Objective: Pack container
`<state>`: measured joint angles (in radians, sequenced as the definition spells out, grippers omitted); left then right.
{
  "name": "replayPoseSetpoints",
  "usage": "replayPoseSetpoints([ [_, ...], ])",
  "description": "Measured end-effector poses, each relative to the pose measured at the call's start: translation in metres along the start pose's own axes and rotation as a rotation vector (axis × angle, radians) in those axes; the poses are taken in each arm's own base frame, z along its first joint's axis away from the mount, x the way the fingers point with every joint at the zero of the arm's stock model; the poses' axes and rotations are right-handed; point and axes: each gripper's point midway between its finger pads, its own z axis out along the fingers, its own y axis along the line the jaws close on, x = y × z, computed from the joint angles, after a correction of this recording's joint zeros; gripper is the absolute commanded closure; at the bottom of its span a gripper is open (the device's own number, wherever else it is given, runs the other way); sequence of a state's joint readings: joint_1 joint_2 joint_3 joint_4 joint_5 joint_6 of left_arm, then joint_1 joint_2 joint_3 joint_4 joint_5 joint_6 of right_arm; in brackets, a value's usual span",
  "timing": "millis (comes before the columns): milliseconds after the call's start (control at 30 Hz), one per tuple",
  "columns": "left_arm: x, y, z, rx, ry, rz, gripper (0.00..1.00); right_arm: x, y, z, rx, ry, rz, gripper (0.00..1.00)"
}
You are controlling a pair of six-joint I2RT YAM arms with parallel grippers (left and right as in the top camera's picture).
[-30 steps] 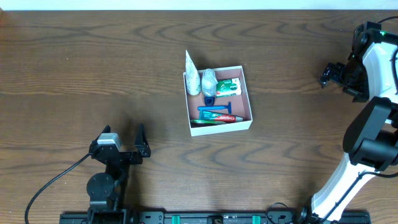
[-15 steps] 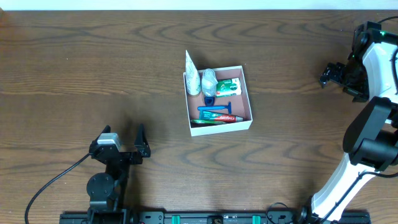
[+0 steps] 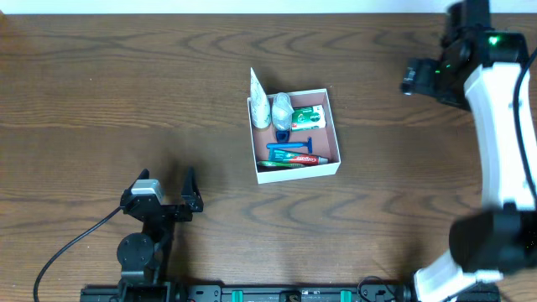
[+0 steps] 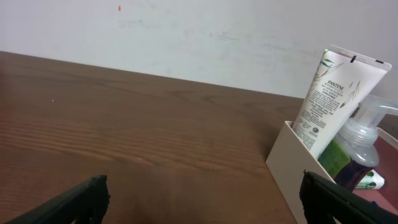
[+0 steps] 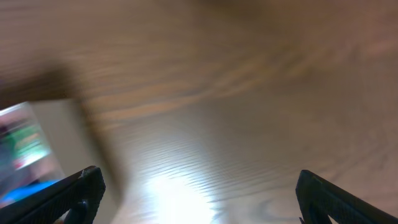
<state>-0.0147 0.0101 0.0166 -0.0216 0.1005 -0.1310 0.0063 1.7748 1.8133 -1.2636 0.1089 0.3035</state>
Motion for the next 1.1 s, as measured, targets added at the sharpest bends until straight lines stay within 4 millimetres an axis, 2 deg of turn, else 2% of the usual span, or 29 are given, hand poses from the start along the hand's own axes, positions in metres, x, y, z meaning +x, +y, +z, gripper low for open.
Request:
replayPoseSetpoints([
  [67, 0.000, 0.000, 0.000, 0.000, 0.000, 0.000, 0.02, 0.007, 0.028, -0.036, -0.055, -0.080, -0.076, 0.01],
  [133, 0.000, 0.000, 0.000, 0.000, 0.000, 0.000, 0.02, 0.024, 0.056, -0.071, -0.106, -0.151, -0.180, 0.01],
  [200, 0.000, 0.000, 0.000, 0.000, 0.000, 0.000, 0.02, 0.044, 0.070, -0.086, -0.140, -0.173, -0.249, 0.01],
  [300, 0.000, 0.000, 0.000, 0.000, 0.000, 0.000, 0.02, 0.084, 0.079, -0.091, -0.169, -0.152, -0.346, 0.01],
  [367, 0.000, 0.000, 0.000, 0.000, 0.000, 0.000, 0.02, 0.104, 0.075, -0.084, -0.175, -0.132, -0.368, 0.01],
  [433, 0.000, 0.000, 0.000, 0.000, 0.001, 0.000, 0.02, 0.107, 0.074, -0.075, -0.198, -0.172, -0.354, 0.01],
  [500, 0.000, 0.000, 0.000, 0.000, 0.001, 0.000, 0.02, 0.098, 0.077, -0.068, -0.256, -0.279, -0.312, 0.01],
  [567, -0.001, 0.000, 0.000, 0.000, 0.001, 0.000, 0.02, 0.081, 0.080, -0.070, -0.333, -0.423, -0.261, 0.01],
  [700, -0.001, 0.000, 0.000, 0.000, 0.001, 0.000, 0.02, 0.060, 0.067, -0.094, -0.487, -0.778, -0.156, 0.01],
  [767, -0.001, 0.000, 0.000, 0.000, 0.001, 0.000, 0.02, 0.065, 0.056, -0.102, -0.528, -0.893, -0.132, 0.01],
  [867, -0.001, 0.000, 0.000, 0.000, 0.002, 0.000, 0.02, 0.081, 0.043, -0.103, -0.562, -0.993, -0.116, 0.01],
  [1100, -0.001, 0.000, 0.000, 0.000, 0.001, 0.000, 0.02, 0.119, 0.009, -0.076, -0.541, -1.080, -0.072, 0.01],
])
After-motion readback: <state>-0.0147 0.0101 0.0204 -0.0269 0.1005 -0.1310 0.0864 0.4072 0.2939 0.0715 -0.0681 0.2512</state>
